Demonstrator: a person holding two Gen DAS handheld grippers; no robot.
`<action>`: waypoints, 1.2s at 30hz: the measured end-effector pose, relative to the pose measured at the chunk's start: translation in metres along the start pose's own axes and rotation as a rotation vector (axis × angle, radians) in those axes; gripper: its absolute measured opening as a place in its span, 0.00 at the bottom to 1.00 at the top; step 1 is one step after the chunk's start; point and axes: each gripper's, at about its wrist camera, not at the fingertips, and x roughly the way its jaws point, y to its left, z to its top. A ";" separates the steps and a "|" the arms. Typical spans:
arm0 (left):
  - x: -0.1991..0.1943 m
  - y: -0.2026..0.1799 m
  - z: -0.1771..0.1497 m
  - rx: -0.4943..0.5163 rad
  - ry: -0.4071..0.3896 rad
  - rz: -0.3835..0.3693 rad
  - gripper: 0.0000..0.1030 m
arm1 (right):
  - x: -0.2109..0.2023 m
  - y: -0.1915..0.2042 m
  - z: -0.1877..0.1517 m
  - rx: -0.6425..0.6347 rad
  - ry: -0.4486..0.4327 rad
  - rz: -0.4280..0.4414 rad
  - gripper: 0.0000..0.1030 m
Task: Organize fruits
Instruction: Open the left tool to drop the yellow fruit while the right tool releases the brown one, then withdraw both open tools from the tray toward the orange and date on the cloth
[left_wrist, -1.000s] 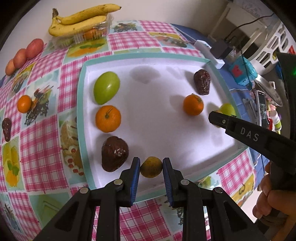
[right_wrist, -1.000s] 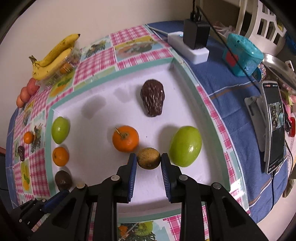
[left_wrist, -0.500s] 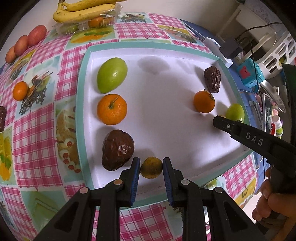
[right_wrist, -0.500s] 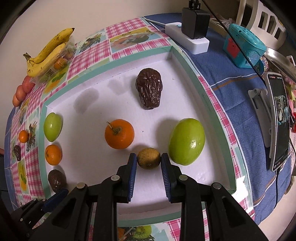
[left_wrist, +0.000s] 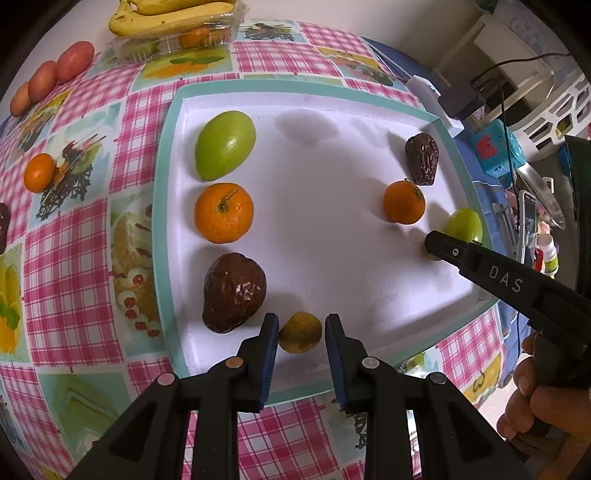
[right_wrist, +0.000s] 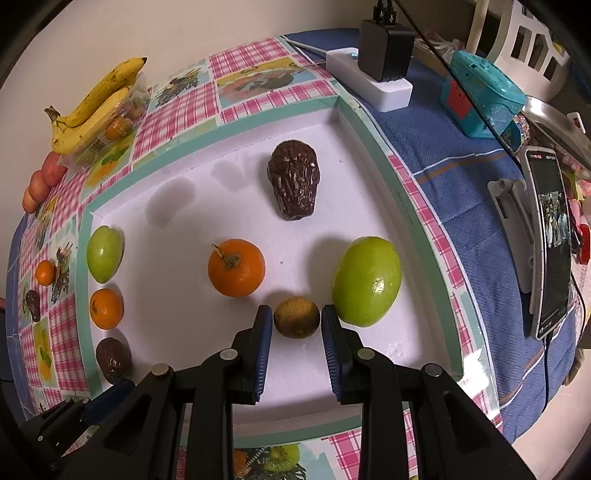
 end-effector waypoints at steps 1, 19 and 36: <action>-0.002 0.001 0.000 -0.002 -0.001 -0.005 0.30 | -0.001 0.000 0.000 -0.001 -0.004 0.000 0.27; -0.058 0.055 0.022 -0.136 -0.141 -0.004 0.56 | -0.017 0.005 0.005 -0.013 -0.061 0.008 0.28; -0.091 0.162 0.026 -0.389 -0.252 0.144 0.57 | -0.032 0.063 -0.004 -0.160 -0.094 0.070 0.28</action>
